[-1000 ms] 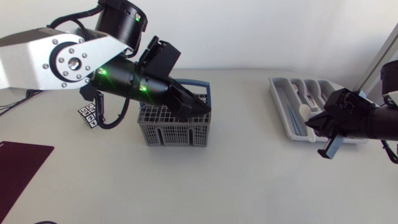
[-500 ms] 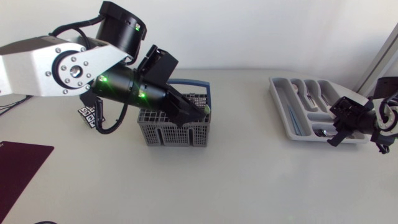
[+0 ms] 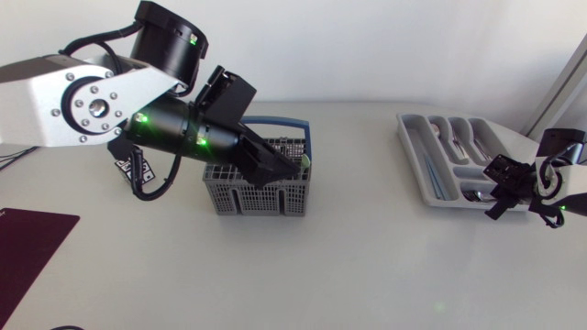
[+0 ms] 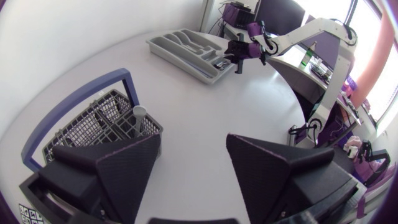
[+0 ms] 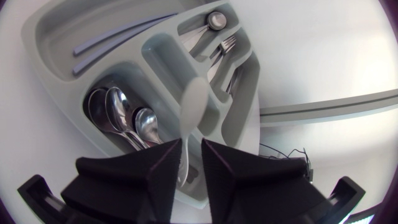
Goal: Transfer all utensils from the basket to the drawer tray.
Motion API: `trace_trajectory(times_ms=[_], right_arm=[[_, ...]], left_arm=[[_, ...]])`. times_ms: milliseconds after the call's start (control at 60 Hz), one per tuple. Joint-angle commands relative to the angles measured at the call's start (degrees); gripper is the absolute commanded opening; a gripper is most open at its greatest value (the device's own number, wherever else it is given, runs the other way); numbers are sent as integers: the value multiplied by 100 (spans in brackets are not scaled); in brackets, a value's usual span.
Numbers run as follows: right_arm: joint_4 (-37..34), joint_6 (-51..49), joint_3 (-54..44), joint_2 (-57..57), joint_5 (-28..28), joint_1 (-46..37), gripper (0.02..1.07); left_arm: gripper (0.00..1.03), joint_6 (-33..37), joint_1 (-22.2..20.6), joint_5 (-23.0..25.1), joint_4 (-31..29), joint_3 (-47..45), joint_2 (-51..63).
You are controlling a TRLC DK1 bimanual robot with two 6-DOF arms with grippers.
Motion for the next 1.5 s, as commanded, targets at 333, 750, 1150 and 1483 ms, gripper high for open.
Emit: trace_trajectory(times_ms=[333,750,1150,1483], right_arm=[[-1688,730,-211,-1647,-401,126,89],[-4245,3129,35,-3616,-630,3009,89],[-4351,4614,923,-2693,-41,5198,75],[-4324,5098,1916,-1296,-129,5786,43]], left_arm=[[75,160,77,-27,-66,-218,-141],[75,406,253,-35,-40,-508,-325],[75,723,507,-27,57,-825,-413],[75,776,560,-27,162,-1018,-431]])
